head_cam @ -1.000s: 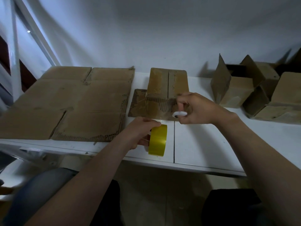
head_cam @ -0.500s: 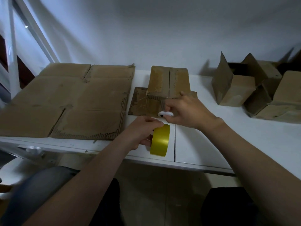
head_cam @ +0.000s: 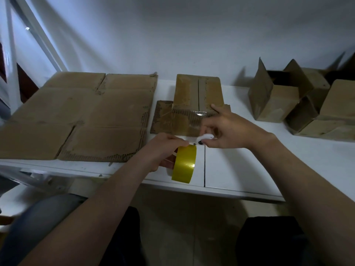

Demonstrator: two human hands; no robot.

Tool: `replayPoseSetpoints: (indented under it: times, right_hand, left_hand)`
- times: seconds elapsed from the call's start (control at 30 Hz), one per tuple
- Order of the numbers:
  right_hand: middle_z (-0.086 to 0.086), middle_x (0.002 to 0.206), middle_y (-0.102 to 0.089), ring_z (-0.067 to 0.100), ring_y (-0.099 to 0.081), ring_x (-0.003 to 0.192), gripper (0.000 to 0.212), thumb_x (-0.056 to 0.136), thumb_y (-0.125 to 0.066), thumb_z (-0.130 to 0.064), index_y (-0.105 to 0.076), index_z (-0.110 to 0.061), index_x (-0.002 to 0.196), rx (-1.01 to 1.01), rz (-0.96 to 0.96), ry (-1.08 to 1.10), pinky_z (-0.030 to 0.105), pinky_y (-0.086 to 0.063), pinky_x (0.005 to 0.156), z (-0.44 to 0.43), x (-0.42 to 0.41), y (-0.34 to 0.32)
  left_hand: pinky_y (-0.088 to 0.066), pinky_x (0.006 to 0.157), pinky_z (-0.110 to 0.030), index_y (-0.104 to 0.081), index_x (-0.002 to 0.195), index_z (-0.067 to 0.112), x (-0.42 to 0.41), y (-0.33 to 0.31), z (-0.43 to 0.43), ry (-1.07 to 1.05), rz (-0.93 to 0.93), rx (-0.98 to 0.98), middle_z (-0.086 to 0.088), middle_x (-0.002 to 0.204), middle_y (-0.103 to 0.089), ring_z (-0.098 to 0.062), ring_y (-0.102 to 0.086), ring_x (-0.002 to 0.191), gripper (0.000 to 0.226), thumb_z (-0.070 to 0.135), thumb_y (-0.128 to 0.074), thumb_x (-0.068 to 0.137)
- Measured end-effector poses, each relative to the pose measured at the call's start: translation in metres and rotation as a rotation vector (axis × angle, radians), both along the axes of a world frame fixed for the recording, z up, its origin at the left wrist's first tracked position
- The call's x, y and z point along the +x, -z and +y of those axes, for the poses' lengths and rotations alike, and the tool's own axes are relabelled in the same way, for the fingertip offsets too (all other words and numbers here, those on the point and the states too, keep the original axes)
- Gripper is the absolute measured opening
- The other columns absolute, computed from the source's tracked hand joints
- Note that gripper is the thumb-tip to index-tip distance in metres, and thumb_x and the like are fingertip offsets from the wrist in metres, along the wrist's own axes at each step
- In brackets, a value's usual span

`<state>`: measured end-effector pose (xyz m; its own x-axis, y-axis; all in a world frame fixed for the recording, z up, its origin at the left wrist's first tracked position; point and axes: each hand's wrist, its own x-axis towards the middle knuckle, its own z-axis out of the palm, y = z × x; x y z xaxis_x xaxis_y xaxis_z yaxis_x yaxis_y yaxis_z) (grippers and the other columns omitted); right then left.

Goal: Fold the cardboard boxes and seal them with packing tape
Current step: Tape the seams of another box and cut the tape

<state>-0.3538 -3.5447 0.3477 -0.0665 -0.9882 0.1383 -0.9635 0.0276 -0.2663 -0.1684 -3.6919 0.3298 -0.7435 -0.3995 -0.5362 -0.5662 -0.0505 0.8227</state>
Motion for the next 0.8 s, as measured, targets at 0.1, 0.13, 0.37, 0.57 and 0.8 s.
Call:
replayPoseSetpoints:
  times: [0.1,0.13,0.37,0.57,0.8]
  right_hand:
    - [-0.011,0.074,-0.056,0.005,-0.049,0.082,0.018,0.086,-0.072,-0.044,-0.073,-0.026,0.090,-0.183,0.073,-0.005,0.041,-0.030,0.117,0.012,-0.002,0.001]
    - [-0.013,0.072,-0.054,0.007,-0.047,0.081,0.016,0.087,-0.072,-0.042,-0.073,-0.026,0.086,-0.219,0.081,0.005,0.038,-0.036,0.106,0.017,-0.001,0.002]
    - [-0.012,0.085,-0.065,0.009,-0.058,0.073,0.014,0.096,-0.064,-0.042,-0.069,-0.033,0.106,0.002,0.056,0.190,0.030,-0.051,0.064,0.043,0.019,0.025]
    - [-0.012,0.086,-0.061,0.015,-0.062,0.084,0.053,0.098,-0.060,-0.050,-0.044,-0.040,0.148,0.050,0.010,0.262,0.027,-0.044,0.071,0.020,0.035,0.041]
    - [-0.009,0.114,-0.061,0.016,-0.059,0.104,0.048,0.094,-0.068,-0.041,-0.056,-0.035,0.140,0.228,-0.005,0.141,0.025,-0.036,0.074,-0.017,0.039,0.046]
  left_hand:
    - [-0.059,0.067,-0.036,-0.066,0.121,0.017,0.003,-0.005,-0.003,-0.013,0.006,-0.036,-0.010,0.112,-0.068,-0.028,-0.071,0.094,0.034,0.035,-0.070,0.093]
    - [-0.059,0.066,-0.035,-0.066,0.120,0.017,0.004,-0.007,-0.004,-0.021,0.010,-0.056,-0.009,0.111,-0.068,-0.028,-0.070,0.093,0.033,0.034,-0.070,0.093]
    - [-0.057,0.065,-0.035,-0.066,0.117,0.018,0.010,-0.019,0.001,-0.010,0.009,-0.134,-0.007,0.108,-0.067,-0.027,-0.069,0.090,0.028,0.032,-0.071,0.092]
    - [-0.056,0.063,-0.032,-0.067,0.110,0.023,0.015,-0.029,0.007,0.116,-0.069,-0.190,-0.007,0.108,-0.064,-0.026,-0.067,0.089,0.019,0.032,-0.070,0.093]
    - [-0.052,0.059,-0.028,-0.068,0.115,0.024,0.025,-0.030,0.002,0.165,-0.137,-0.211,-0.006,0.109,-0.061,-0.023,-0.064,0.089,0.023,0.034,-0.067,0.095]
